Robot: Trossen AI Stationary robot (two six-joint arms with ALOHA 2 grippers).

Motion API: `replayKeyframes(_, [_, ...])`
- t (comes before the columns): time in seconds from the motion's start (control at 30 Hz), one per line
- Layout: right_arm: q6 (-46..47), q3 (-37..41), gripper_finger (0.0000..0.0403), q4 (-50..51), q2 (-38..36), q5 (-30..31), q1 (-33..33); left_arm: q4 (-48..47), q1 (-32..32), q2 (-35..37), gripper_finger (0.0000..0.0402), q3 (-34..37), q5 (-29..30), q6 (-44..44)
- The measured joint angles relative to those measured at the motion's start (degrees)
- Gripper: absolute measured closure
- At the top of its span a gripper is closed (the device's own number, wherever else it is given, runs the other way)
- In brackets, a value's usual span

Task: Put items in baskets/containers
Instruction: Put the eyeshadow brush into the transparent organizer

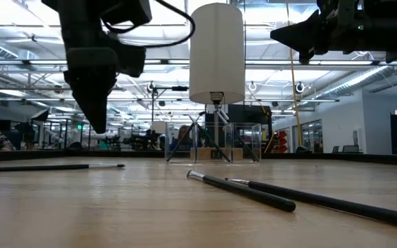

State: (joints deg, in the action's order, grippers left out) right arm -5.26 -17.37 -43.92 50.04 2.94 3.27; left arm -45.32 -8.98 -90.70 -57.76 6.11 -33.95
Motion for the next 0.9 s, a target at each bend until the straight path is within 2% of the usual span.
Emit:
replayKeyframes(0.17, [0.0,0.0,0.0403,0.0,0.0,0.0,0.0,-0.1,1.2,-1.6,0.0228,0.0,-4.0,-0.4])
replayKeyframes(0.33, [0.0,0.0,0.0403,0.8,0.0,0.0,0.0,0.0,0.6,-6.2,0.0222,0.0,-3.9,1.6])
replayKeyframes(0.6, [0.0,0.0,0.0403,0.9,0.0,0.0,0.0,0.7,0.7,-13.6,0.0243,-0.4,-4.5,2.0])
replayKeyframes(0.73, [0.0,0.0,0.0403,0.9,0.0,0.0,0.0,1.0,0.7,-14.5,0.0254,-0.6,-4.7,2.4])
replayKeyframes(0.9, [0.0,0.0,0.0403,0.9,0.0,0.0,0.0,2.4,0.7,-14.4,0.0304,-0.4,-5.3,2.5])
